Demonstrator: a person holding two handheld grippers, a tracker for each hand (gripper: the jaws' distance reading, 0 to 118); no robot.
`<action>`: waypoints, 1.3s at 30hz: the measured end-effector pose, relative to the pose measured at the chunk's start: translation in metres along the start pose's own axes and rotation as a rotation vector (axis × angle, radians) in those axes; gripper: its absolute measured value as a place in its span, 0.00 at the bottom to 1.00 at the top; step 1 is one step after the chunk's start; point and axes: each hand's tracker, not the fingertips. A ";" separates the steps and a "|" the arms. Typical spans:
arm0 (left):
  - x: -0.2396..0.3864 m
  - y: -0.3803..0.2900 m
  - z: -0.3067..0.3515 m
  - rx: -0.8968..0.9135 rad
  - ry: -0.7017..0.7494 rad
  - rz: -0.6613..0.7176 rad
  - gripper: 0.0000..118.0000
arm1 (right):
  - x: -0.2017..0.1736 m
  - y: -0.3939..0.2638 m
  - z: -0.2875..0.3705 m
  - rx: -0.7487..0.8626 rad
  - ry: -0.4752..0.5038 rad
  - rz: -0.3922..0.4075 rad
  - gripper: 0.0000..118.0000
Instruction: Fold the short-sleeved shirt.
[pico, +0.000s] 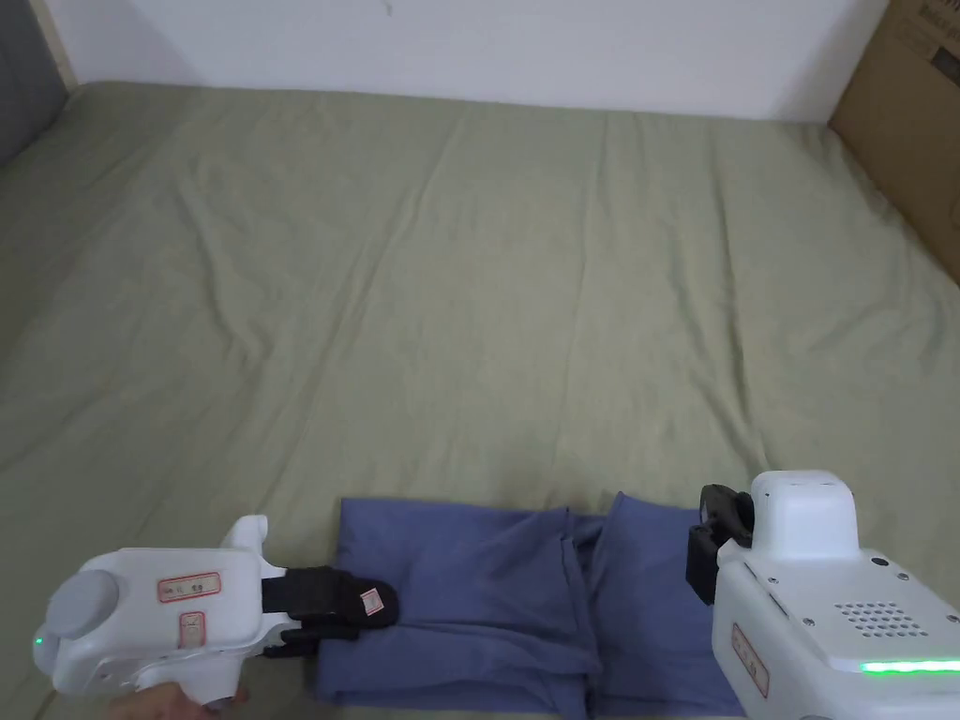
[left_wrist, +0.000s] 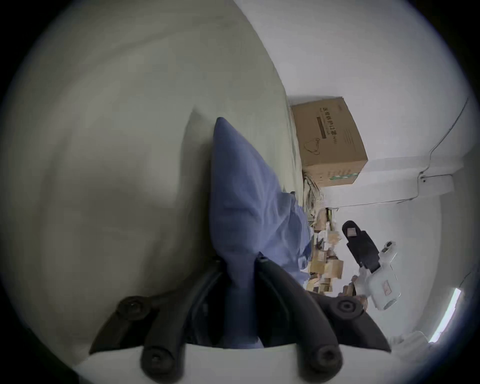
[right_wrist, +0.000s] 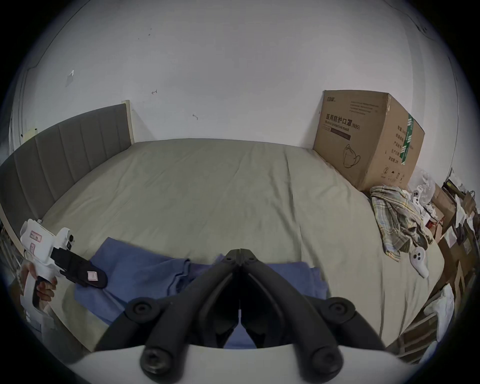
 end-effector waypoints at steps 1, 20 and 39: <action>-0.001 0.001 0.011 0.014 0.027 -0.022 0.09 | 0.000 0.000 0.001 0.004 -0.001 -0.004 0.01; 0.078 -0.007 0.084 0.151 0.336 -0.096 0.09 | 0.008 -0.008 0.010 0.012 0.032 -0.040 0.01; 0.273 -0.069 -0.154 -0.149 0.332 -0.594 0.42 | 0.110 -0.038 0.024 0.011 -0.086 -0.277 0.01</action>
